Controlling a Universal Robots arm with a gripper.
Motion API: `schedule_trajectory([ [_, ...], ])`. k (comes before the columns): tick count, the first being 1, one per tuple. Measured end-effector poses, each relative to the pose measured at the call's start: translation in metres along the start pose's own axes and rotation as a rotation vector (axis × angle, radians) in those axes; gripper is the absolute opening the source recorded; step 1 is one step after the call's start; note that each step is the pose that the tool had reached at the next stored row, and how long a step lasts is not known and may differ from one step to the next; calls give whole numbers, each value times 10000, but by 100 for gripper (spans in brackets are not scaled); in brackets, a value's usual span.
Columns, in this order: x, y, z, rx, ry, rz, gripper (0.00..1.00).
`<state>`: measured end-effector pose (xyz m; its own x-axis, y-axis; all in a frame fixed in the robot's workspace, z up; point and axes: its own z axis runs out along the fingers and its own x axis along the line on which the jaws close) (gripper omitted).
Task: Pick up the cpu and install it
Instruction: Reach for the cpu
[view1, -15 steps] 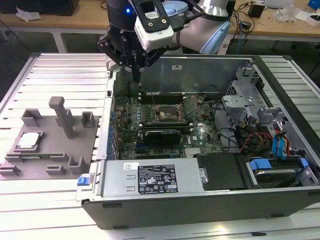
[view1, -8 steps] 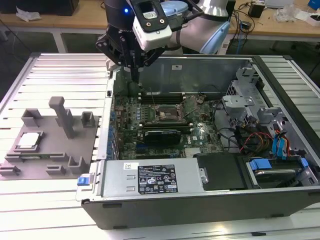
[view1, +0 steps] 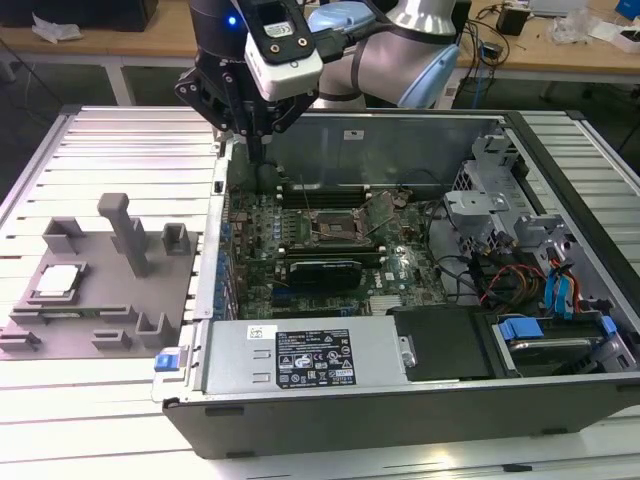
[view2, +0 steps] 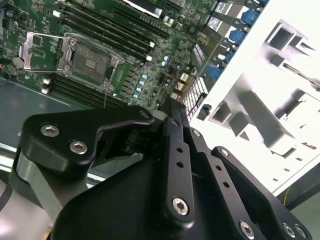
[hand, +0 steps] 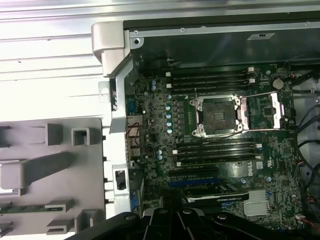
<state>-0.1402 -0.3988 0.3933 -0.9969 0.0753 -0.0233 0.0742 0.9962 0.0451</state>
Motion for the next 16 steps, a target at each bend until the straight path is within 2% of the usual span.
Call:
schedule_trajectory([
  [16, 66, -5, -2, 0, 0, 2, 11],
])
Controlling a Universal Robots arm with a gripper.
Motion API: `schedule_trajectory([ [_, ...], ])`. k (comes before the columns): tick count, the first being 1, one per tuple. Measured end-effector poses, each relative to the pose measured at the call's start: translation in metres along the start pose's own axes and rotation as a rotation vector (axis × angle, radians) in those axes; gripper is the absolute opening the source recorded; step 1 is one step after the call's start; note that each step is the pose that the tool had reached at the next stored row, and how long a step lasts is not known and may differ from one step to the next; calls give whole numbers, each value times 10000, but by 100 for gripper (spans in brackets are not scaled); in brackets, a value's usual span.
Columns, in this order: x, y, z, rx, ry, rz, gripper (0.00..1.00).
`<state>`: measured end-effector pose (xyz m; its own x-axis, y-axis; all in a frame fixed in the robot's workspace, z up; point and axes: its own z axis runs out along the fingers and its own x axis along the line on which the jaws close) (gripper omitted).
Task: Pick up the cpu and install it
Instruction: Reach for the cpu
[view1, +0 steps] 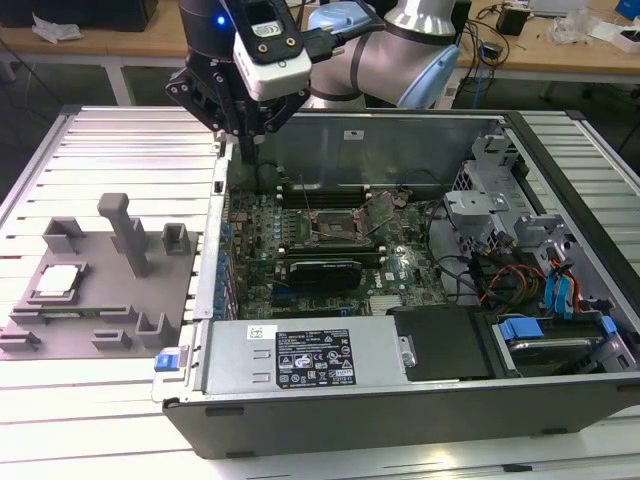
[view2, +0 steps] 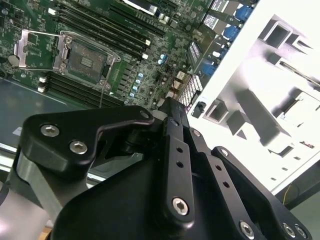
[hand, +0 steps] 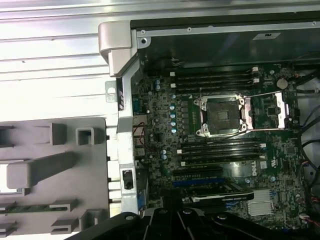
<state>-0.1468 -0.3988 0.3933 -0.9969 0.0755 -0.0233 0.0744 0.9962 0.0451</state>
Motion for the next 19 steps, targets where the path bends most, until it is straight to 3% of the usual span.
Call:
schedule_trajectory([
  [19, 161, -12, -4, 0, -1, -1, 11],
])
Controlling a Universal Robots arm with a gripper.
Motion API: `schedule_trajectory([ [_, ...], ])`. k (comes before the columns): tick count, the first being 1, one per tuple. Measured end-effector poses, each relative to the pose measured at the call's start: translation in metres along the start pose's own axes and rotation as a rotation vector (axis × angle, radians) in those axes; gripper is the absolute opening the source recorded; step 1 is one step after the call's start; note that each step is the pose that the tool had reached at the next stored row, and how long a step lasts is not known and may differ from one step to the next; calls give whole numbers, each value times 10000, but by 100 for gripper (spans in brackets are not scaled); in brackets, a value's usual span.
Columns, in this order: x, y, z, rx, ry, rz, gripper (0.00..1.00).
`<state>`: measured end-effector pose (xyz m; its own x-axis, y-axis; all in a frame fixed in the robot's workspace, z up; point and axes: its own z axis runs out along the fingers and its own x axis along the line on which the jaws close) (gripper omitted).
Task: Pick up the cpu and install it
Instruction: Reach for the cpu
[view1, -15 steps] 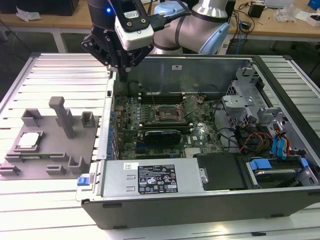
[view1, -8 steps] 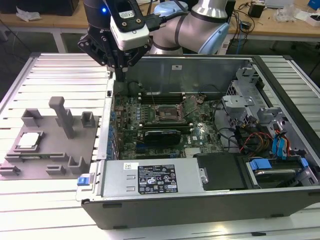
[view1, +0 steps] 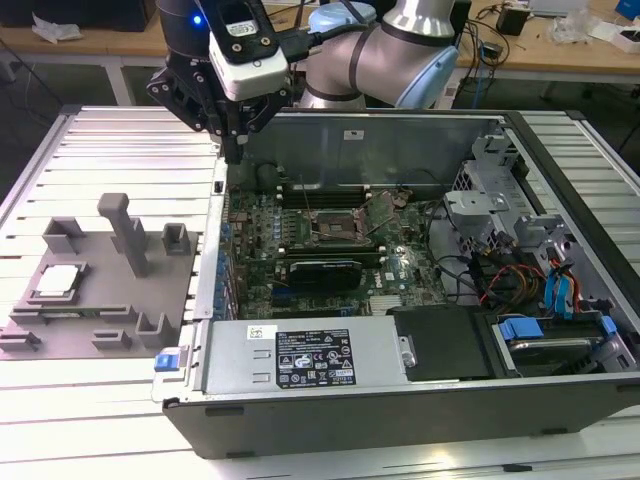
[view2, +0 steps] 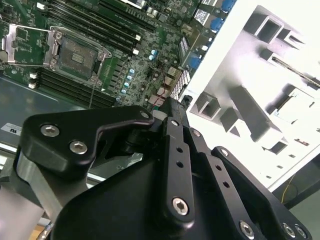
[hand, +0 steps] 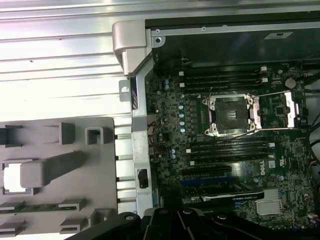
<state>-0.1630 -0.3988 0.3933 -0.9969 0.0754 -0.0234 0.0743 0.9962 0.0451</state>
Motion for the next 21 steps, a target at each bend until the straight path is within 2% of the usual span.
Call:
schedule_trajectory([
  [10, 75, -6, -2, 0, 1, -1, 11],
  [21, 234, -18, -6, -2, -13, -1, 11],
])
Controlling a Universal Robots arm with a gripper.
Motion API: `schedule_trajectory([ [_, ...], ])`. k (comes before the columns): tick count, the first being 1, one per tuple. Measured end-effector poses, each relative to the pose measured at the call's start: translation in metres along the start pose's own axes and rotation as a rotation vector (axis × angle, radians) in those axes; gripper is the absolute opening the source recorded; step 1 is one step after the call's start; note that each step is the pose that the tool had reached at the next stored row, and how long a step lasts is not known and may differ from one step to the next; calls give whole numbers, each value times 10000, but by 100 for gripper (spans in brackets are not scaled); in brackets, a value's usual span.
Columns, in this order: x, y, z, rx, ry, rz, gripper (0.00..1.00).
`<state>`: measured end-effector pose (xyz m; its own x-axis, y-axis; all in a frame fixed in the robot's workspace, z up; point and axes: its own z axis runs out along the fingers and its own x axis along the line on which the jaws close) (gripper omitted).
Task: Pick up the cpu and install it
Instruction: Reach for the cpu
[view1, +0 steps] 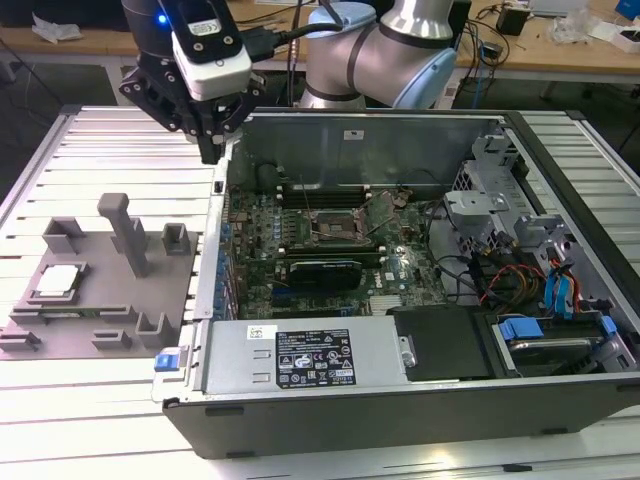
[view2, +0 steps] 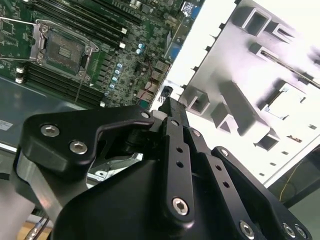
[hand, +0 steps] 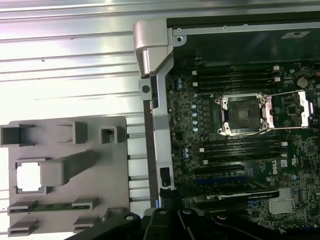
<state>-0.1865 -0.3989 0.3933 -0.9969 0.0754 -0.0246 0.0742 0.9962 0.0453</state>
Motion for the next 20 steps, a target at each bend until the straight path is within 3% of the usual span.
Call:
schedule_trajectory([
  [11, 179, -14, -5, -93, -2, 2, 11],
  [20, 277, -20, -8, -181, -1, 5, 11],
])
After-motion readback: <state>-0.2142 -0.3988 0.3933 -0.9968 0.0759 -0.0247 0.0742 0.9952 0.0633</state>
